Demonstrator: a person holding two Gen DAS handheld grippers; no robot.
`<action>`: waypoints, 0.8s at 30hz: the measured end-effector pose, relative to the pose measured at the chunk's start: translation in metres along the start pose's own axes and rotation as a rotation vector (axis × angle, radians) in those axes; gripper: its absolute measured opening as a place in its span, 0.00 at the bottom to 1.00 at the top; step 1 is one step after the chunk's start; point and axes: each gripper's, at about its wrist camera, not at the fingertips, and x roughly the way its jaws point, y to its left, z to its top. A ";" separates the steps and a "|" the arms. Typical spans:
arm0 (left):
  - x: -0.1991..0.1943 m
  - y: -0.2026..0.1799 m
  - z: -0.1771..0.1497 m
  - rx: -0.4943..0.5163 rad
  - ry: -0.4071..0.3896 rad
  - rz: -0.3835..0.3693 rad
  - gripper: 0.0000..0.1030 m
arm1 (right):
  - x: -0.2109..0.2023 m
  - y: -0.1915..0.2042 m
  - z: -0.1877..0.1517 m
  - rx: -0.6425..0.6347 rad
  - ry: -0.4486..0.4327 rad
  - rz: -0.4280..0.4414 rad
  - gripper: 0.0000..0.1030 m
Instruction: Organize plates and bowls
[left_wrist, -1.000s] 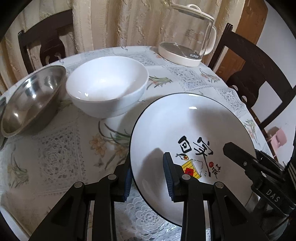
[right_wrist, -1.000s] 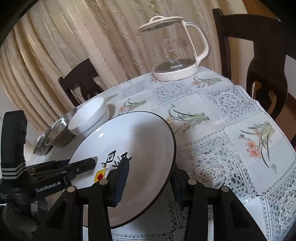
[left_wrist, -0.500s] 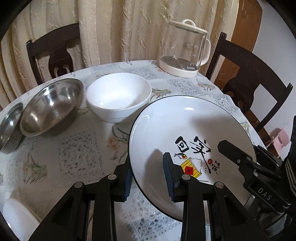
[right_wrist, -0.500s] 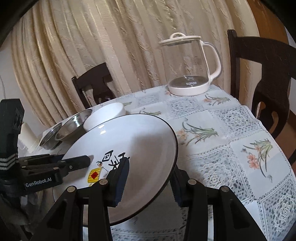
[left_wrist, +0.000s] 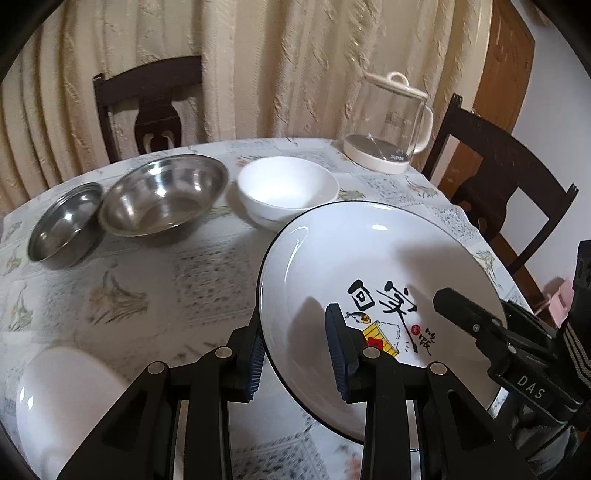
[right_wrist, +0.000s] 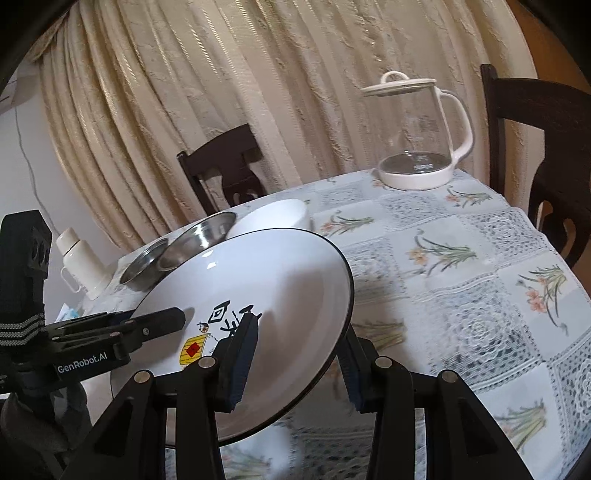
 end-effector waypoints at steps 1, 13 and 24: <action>-0.004 0.003 -0.002 -0.007 -0.004 0.001 0.31 | 0.000 0.004 -0.001 -0.003 0.002 0.007 0.44; -0.048 0.051 -0.036 -0.106 -0.028 0.048 0.31 | 0.002 0.055 -0.014 -0.052 0.039 0.114 0.44; -0.089 0.106 -0.067 -0.194 -0.047 0.124 0.31 | 0.018 0.106 -0.025 -0.092 0.104 0.232 0.44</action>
